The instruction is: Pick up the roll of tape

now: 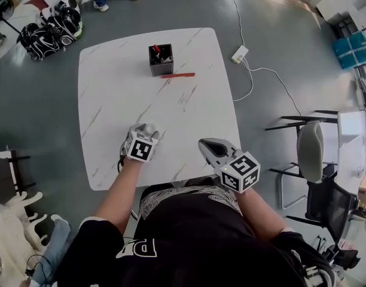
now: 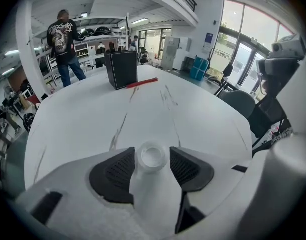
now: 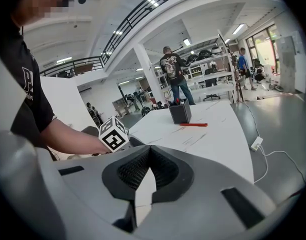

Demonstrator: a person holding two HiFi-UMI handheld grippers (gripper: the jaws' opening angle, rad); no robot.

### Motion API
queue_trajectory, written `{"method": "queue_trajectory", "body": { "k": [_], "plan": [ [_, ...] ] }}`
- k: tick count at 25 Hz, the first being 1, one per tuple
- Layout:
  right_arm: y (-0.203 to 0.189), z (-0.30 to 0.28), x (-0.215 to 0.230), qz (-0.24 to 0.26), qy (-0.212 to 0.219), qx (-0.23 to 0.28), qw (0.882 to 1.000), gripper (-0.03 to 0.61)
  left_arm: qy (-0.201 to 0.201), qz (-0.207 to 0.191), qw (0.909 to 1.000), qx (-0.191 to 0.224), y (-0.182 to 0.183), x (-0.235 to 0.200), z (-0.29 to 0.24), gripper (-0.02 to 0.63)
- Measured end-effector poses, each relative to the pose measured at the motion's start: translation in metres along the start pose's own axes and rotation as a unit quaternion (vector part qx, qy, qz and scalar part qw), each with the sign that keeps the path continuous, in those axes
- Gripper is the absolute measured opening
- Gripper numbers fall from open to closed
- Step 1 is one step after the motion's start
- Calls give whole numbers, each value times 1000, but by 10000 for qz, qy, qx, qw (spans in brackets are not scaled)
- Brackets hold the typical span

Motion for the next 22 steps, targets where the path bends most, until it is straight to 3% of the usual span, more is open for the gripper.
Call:
{"method": "queue_trajectory", "body": {
  "k": [16,22],
  "plan": [
    [4,-3,3,31,-36,-2,10000,5,-42,70,9997,-209,-4,-5,-7,210],
    [2,-4,-9,82,-59,35,9999,5,-86,-24,10000,-32,-4,-3,11,210]
  ]
}}
Point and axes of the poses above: the fingertips, and each gripper's own axes: z backward along the fingers, x to its right, y out of its top, the point moved 6 cm from there along z, backward along the fingers, and after that the axes turned 7 degrees about -y, right-handed, at the moved point
